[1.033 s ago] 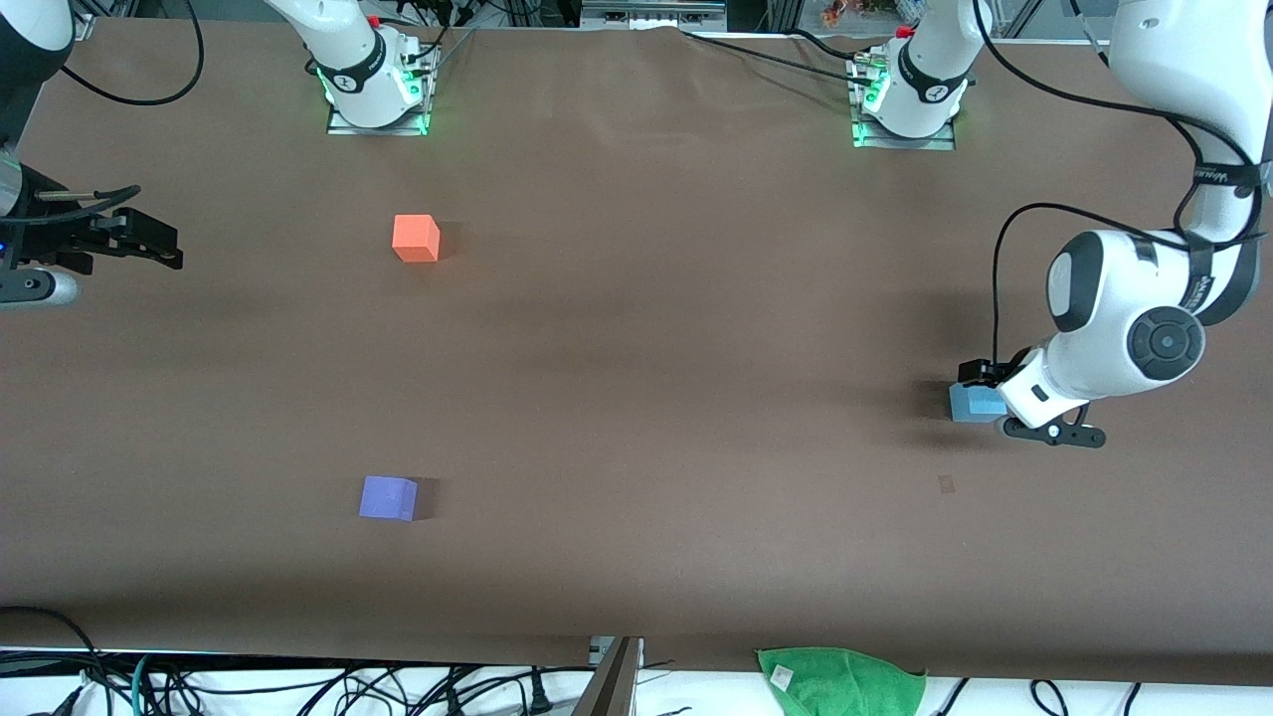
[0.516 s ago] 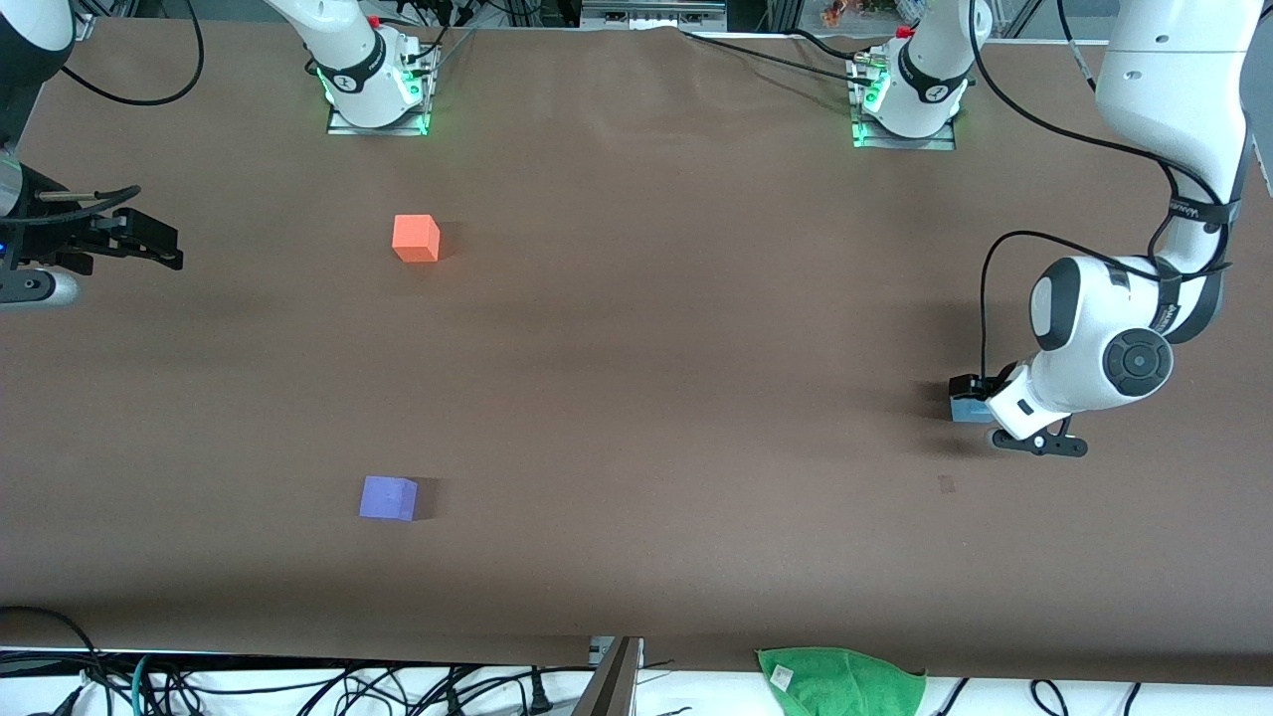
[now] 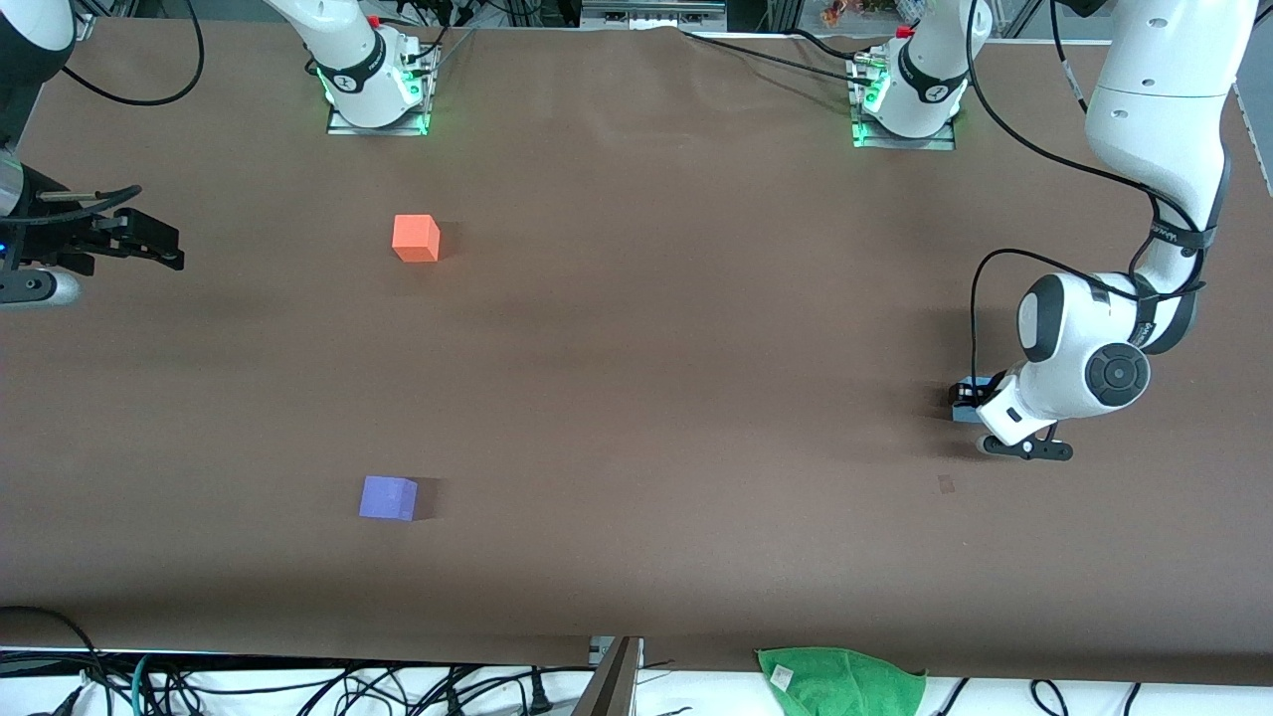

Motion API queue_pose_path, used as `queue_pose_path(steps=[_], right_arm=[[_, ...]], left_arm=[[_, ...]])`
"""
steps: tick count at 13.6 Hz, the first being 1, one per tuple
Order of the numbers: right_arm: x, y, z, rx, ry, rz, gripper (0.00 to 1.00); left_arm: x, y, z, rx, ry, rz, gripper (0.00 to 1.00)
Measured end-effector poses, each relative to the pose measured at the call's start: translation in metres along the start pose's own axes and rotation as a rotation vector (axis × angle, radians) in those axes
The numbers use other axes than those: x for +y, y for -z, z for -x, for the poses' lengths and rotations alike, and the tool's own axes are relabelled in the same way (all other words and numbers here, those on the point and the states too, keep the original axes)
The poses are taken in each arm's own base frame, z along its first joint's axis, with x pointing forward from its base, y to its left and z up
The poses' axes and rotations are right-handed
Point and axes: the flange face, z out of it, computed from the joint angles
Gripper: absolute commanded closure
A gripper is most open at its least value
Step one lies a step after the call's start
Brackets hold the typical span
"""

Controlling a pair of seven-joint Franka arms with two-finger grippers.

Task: Place blue block between orange and purple blocks
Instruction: 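Close the left gripper on the light blue cube, then carry the blue cube toward the table middle with the left gripper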

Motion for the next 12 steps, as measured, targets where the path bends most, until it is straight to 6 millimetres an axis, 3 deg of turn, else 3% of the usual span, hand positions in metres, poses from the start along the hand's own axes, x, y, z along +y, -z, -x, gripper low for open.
queue_pose_path(steps=[2, 3, 6, 9, 12], right_arm=[[0.000, 0.000, 0.000, 0.000, 0.000, 0.000, 0.00], [0.000, 0.000, 0.000, 0.000, 0.001, -0.001, 0.00], [-0.001, 0.000, -0.001, 0.005, 0.003, 0.000, 0.00], [-0.002, 0.000, -0.004, 0.017, 0.005, -0.001, 0.00], [-0.007, 0.000, -0.006, 0.033, 0.010, -0.029, 0.00]], left_arm=[[0.002, 0.007, 0.000, -0.018, -0.002, 0.002, 0.93], [0.005, 0.017, -0.002, -0.015, -0.007, 0.002, 1.00], [0.040, 0.071, -0.005, 0.004, -0.063, 0.002, 0.99], [0.123, 0.116, 0.006, -0.016, -0.185, 0.001, 1.00], [0.209, 0.137, 0.011, 0.016, -0.212, 0.017, 1.00]])
